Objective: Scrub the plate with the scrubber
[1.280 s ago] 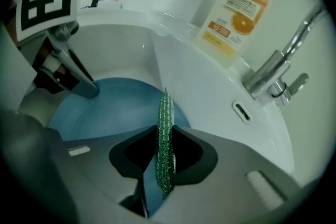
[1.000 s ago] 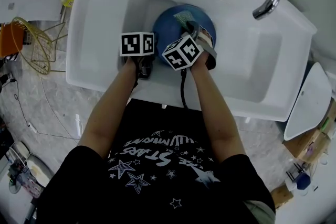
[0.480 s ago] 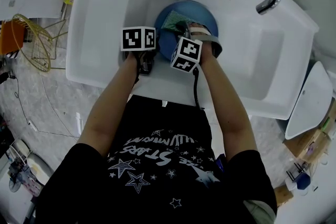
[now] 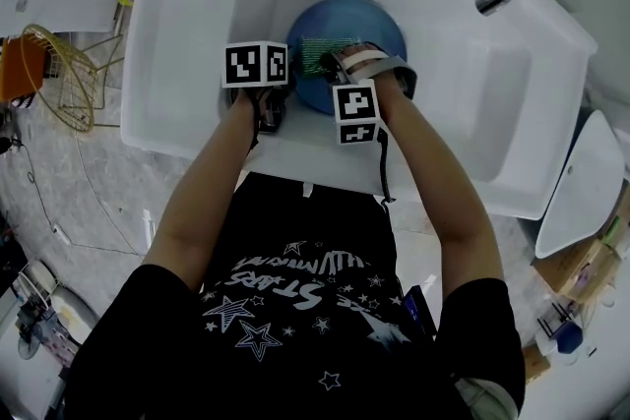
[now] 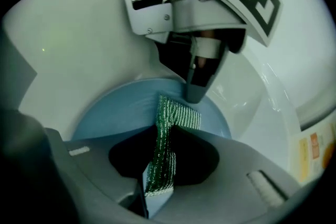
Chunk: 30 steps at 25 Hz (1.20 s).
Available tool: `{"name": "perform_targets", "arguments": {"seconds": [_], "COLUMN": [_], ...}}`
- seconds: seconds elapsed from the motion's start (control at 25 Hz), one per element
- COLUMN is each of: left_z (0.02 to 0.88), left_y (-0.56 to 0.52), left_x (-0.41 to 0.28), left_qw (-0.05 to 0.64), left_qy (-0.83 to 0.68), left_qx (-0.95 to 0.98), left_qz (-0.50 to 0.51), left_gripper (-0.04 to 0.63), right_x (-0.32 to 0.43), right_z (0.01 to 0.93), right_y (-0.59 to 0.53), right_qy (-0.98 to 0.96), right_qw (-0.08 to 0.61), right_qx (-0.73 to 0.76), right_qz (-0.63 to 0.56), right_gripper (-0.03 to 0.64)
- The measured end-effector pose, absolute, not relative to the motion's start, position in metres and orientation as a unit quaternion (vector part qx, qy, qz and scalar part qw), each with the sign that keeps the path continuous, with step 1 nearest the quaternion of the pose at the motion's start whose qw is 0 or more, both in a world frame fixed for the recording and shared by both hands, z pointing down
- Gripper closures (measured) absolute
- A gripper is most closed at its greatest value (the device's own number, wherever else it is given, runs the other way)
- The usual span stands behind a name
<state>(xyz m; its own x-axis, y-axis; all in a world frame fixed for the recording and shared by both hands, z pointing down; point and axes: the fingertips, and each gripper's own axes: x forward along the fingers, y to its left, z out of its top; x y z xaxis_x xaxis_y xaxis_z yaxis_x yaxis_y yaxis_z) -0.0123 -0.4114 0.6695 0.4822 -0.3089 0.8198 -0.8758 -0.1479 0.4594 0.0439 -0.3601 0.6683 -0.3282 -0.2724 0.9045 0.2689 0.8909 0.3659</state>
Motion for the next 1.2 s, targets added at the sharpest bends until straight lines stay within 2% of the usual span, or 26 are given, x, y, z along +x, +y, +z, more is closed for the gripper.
{"name": "perform_targets", "arguments": {"seconds": [0.36,0.56,0.84,1.2], "left_z": [0.67,0.669,0.669,0.668], "left_y": [-0.41,-0.411,-0.411,-0.41], "left_x": [-0.011,-0.012,-0.012,-0.012], "left_qw": [0.499,0.498,0.497,0.499], "left_qy": [-0.421,-0.421,-0.421,-0.419], "left_qx": [0.703,0.703,0.703,0.703], "left_qz": [0.284,0.283,0.284,0.285], "left_gripper": [0.566,0.566,0.566,0.566], "right_x": [0.067,0.082,0.08,0.082], "right_z": [0.666,0.664,0.634,0.618], "right_y": [-0.316,-0.306,-0.324,-0.411], "right_qy": [-0.752,-0.749,-0.788,-0.77], "right_qw": [0.584,0.59,0.568,0.569], "right_qx": [-0.115,-0.126,-0.006,0.181], "right_qz": [-0.284,-0.273,-0.237,-0.227], "right_gripper": [0.499,0.499,0.508,0.511]}}
